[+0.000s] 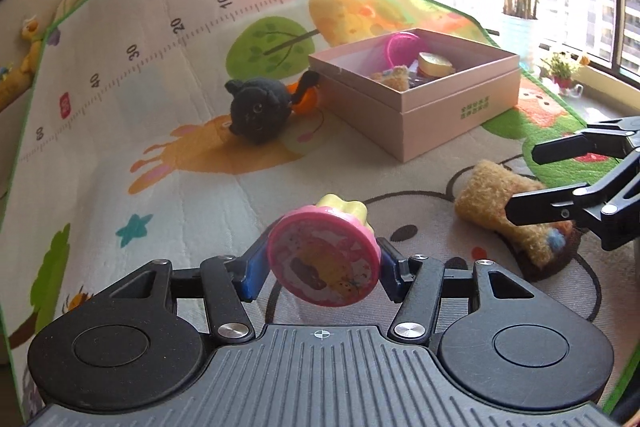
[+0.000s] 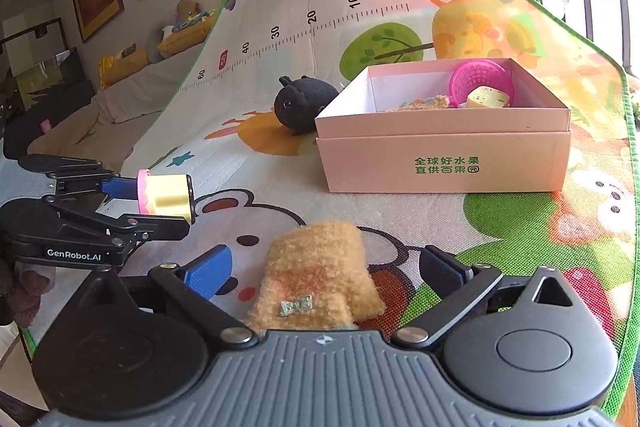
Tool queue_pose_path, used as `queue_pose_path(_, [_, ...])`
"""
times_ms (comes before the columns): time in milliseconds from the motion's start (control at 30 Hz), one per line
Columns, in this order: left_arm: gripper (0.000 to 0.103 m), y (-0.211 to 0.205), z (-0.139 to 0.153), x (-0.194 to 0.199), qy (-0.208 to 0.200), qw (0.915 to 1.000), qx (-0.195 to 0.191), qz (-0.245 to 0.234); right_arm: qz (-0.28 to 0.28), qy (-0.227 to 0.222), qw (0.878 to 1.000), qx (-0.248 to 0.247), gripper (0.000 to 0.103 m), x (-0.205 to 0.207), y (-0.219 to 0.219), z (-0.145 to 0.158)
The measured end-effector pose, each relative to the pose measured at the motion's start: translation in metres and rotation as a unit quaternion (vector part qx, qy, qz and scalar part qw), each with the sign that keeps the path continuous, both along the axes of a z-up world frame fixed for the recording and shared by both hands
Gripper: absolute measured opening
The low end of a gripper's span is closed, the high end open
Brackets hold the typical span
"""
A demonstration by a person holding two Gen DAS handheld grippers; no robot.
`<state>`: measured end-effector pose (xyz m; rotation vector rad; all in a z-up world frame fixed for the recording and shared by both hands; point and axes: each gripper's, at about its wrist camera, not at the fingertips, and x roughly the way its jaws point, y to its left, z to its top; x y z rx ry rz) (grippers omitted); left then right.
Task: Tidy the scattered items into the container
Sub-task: 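Grasp the pink-and-yellow toy with the left tool and stand it upright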
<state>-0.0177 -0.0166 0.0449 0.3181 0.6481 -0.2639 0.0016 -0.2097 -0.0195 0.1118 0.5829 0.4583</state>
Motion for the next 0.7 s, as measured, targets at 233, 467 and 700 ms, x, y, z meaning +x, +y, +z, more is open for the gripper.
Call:
queue_pose_path(233, [0.073, -0.022, 0.003, -0.002, 0.008, 0.998, 0.028, -0.057, -0.002, -0.002, 1.0, 0.01, 0.103, -0.001, -0.003, 0.0])
queue_pose_path(467, [0.094, -0.019, -0.003, -0.003, 0.023, 0.998, 0.007, -0.058, -0.003, -0.003, 1.0, 0.016, 0.103, -0.001, -0.004, 0.001])
queue_pose_path(700, [0.095, -0.018, -0.009, 0.0, 0.025, 0.9985, -0.028, -0.041, -0.004, 0.0, 1.0, 0.015, 0.103, 0.0, -0.004, 0.0])
